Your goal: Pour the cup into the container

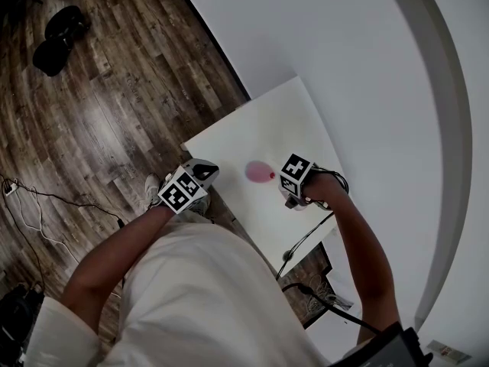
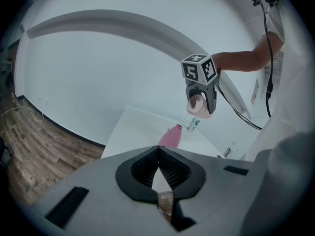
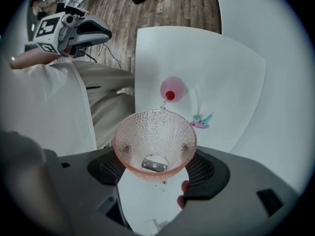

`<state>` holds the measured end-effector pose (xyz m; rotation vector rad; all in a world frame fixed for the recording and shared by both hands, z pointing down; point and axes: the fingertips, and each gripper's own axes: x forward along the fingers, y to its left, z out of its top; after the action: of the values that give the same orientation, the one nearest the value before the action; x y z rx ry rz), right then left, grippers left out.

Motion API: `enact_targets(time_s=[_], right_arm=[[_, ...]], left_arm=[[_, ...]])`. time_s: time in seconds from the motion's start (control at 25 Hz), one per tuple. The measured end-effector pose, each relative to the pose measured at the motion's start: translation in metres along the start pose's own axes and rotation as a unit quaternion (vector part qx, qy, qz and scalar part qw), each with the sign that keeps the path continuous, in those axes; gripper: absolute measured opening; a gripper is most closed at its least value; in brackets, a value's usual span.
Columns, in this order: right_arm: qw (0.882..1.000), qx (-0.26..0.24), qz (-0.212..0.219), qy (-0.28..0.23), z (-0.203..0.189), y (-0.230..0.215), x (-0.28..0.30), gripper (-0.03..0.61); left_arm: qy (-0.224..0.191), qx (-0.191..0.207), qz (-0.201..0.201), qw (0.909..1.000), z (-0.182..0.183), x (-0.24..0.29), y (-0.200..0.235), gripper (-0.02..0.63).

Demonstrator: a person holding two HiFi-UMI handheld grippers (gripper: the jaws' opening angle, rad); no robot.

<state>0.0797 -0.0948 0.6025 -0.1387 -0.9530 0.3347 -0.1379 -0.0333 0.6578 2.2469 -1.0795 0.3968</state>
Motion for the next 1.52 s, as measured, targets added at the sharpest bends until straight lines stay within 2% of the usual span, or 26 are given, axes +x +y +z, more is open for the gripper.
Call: enact_targets(time_s=[1.52], right_arm=[[0.999, -0.008, 0.021, 0.04, -0.001, 0.002, -0.0021, 0.366]], left_arm=[[0.005, 0.002, 0.001, 1.0, -0.0039, -0.0038, 0.0091, 0.011]])
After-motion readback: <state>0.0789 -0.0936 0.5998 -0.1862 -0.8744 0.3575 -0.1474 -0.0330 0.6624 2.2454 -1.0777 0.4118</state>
